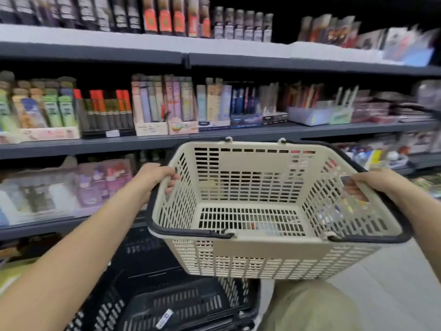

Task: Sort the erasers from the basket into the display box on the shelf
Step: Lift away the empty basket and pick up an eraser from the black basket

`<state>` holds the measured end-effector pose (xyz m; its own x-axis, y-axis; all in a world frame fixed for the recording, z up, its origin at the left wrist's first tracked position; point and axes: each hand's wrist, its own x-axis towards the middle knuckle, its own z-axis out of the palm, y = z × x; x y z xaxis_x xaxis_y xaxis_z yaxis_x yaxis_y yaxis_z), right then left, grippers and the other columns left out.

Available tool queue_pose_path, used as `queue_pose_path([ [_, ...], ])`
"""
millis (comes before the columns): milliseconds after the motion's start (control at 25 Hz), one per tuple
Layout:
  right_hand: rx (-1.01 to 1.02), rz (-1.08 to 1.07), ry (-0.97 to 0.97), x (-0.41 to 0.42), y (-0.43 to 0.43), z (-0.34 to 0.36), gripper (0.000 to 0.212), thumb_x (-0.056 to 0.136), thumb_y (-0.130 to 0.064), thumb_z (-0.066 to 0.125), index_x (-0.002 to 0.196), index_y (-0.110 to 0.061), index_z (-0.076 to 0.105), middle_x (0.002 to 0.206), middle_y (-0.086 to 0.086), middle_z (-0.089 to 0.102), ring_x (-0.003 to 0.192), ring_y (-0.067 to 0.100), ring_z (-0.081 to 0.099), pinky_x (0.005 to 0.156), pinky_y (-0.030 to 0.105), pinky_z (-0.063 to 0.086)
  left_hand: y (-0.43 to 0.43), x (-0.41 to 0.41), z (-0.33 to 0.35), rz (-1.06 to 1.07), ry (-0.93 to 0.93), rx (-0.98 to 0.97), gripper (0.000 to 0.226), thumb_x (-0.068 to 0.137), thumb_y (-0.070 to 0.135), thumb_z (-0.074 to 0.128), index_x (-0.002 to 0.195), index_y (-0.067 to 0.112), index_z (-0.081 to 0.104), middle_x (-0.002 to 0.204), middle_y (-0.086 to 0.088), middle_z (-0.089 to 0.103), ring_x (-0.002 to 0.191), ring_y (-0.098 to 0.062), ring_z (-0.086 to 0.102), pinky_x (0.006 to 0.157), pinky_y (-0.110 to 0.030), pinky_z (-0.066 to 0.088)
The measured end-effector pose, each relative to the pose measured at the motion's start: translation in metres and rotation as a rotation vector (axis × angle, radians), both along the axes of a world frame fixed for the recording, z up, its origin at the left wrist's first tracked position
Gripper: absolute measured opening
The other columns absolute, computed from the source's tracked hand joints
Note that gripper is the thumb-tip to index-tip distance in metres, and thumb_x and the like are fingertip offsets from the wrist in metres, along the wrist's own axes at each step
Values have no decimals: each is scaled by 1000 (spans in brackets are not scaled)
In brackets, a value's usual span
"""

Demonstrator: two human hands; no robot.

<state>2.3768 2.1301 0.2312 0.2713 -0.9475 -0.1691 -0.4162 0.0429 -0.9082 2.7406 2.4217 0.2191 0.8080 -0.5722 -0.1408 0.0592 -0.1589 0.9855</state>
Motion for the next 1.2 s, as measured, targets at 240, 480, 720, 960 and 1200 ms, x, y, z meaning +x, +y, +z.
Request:
queue_pose_path([
  [240, -126, -380, 92, -104, -40, -34, 21, 78, -20, 69, 74, 1, 68, 45, 8, 60, 40, 20, 54, 42, 23, 44, -128, -53, 17, -228, 15, -5, 35, 87, 0, 45, 120, -9, 52, 77, -14, 66, 43, -14, 50, 36, -19, 38],
  [480, -118, -529, 177, -178, -85, -73, 20, 80, -14, 68, 75, 5, 66, 39, 3, 58, 34, 17, 52, 41, 24, 42, -237, -111, -6, -397, -153, 0, 20, 89, -6, 46, 98, 12, 53, 65, -10, 57, 48, -16, 55, 34, -17, 41],
  [720, -110, -494, 281, -203, -105, -147, 19, 89, -14, 61, 85, 4, 60, 58, 13, 56, 44, 19, 51, 43, 24, 40, -279, -128, -123, -469, -196, 244, 16, 86, -5, 50, 93, -1, 64, 81, -21, 67, 62, -27, 62, 60, -36, 52],
  [960, 25, -452, 504, -200, -86, -270, 9, 85, -11, 59, 91, -4, 60, 67, 10, 66, 67, 27, 64, 63, 32, 46, -277, -133, -216, -577, -39, 539, 34, 84, -11, 52, 117, -17, 48, 78, -23, 67, 63, -28, 67, 56, -34, 56],
  [1200, 107, -472, 521, -183, -74, -342, 13, 82, -6, 57, 93, -1, 62, 76, 14, 69, 72, 31, 63, 65, 35, 46, -291, -120, -259, -698, 66, 808, 46, 83, -3, 52, 127, 0, 42, 116, -24, 58, 104, -36, 59, 81, -41, 53],
])
